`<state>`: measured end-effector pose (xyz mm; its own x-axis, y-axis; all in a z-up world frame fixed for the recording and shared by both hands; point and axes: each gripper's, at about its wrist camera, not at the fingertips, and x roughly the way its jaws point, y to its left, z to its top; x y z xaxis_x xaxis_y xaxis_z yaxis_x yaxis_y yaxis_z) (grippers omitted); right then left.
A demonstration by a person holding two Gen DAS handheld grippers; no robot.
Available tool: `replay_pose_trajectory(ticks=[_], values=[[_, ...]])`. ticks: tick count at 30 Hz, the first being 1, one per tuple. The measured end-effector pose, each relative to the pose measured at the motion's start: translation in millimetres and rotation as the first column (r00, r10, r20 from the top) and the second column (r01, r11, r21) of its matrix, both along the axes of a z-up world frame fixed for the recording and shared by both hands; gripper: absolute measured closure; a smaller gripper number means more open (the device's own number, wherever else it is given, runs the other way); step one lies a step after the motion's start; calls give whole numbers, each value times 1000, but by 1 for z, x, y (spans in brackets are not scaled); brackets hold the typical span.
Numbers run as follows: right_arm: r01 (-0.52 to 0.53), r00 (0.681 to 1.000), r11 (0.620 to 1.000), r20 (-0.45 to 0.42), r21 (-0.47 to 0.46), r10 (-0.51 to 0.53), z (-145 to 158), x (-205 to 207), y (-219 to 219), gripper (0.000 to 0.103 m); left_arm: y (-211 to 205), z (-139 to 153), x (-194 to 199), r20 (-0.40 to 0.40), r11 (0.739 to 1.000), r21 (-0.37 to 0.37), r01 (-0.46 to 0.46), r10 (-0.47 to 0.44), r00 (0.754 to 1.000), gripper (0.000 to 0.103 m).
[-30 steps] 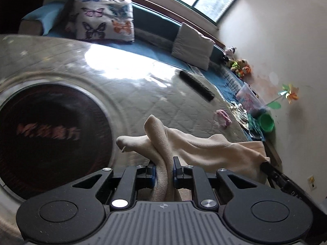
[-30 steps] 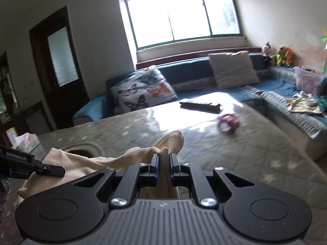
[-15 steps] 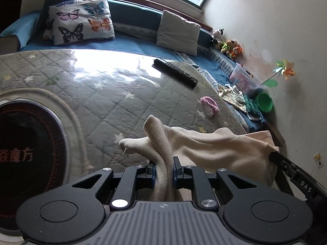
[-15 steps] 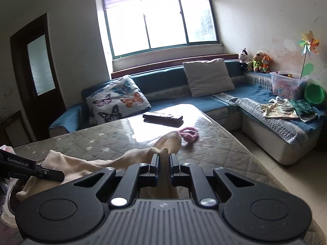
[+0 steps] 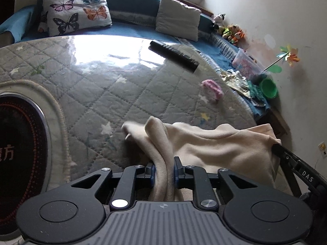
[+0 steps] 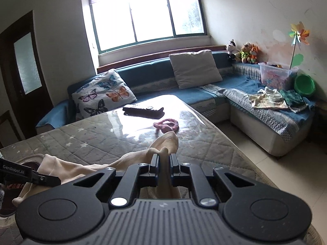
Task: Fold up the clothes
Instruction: 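Lift and drag the folded sweatshirt off the hob onto the quilted tabletop, then lower the sweatshirt onto the tabletop and open both tools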
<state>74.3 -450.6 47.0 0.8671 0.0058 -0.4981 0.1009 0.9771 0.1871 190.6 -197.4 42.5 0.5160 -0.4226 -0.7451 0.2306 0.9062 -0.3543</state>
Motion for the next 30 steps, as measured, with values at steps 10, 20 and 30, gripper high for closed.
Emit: replay_pose_trajectory(ticks=[10, 20, 30], values=[[65, 996, 998, -56, -19, -66, -17, 7, -7, 89, 12, -10, -1, 13, 997, 60, -43, 43, 999, 63], [-118, 990, 992, -88, -34, 114, -21, 14, 35, 89, 22, -3, -13, 65, 995, 84, -54, 48, 997, 50], [-138, 983, 989, -127, -52, 130, -33, 61, 59, 88, 19, -2, -24, 83, 996, 87, -1, -6, 997, 49]])
